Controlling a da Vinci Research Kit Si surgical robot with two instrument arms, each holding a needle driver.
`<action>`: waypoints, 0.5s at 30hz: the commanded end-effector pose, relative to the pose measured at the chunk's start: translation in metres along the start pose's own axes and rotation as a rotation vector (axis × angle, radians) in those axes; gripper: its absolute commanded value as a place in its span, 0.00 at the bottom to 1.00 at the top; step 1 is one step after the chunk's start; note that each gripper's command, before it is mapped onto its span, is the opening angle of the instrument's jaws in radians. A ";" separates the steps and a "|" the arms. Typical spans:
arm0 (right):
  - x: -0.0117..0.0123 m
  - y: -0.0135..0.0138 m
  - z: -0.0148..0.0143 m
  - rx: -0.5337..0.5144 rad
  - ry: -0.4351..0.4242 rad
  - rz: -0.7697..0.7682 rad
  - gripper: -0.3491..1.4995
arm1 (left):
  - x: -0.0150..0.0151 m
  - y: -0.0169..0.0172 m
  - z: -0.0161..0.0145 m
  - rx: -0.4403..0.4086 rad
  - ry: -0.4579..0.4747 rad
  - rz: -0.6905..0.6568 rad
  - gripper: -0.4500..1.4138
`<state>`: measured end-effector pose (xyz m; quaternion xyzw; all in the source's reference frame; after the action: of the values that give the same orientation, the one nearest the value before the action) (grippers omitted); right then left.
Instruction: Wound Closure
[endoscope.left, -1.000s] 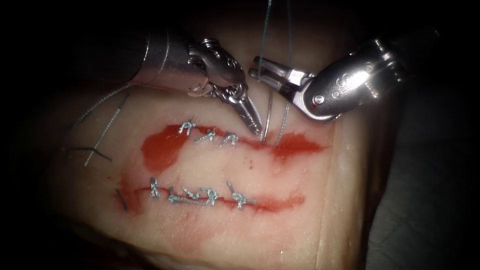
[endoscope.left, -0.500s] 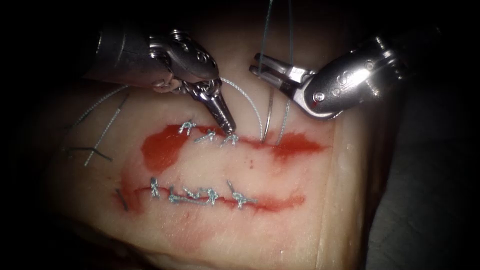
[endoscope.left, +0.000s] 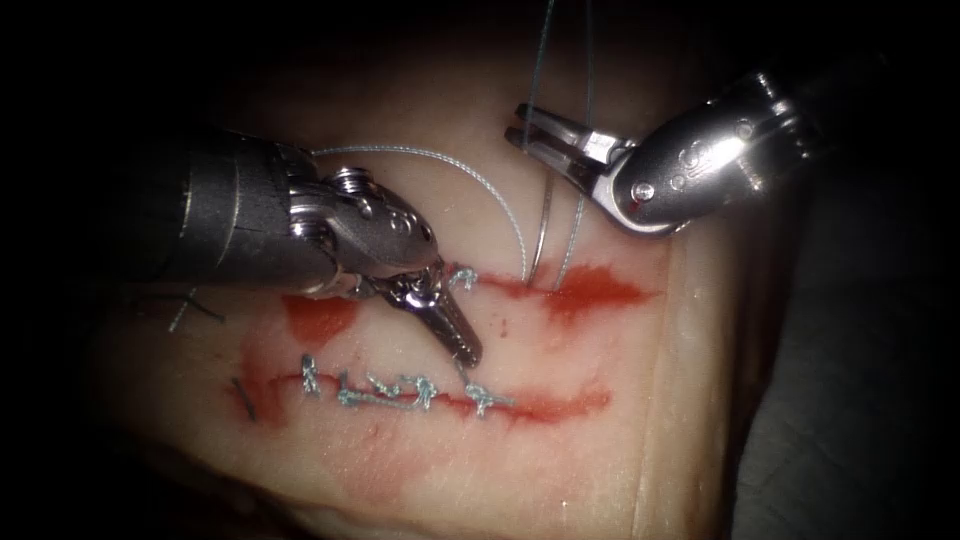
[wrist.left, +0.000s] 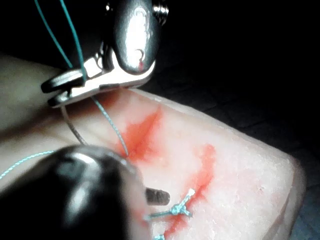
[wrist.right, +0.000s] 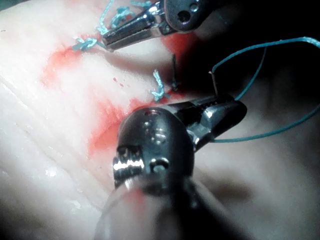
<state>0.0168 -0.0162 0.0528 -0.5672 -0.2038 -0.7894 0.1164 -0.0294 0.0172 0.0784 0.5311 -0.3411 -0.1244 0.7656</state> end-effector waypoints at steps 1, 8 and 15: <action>0.0002 0.0005 0.0010 0.002 -0.005 0.014 0.00 | 0.0002 0.0006 0.0004 -0.015 -0.021 0.002 0.00; 0.0001 0.0005 0.0010 0.033 -0.016 0.034 0.00 | 0.0034 -0.0002 0.0012 -0.124 -0.192 -0.016 0.00; 0.0001 0.0005 0.0011 0.059 -0.018 0.035 0.00 | 0.0030 -0.0003 0.0012 -0.144 -0.269 -0.047 0.00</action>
<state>0.0169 -0.0162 0.0529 -0.5727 -0.2176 -0.7769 0.1449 -0.0275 0.0146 0.0790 0.4602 -0.4203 -0.2386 0.7447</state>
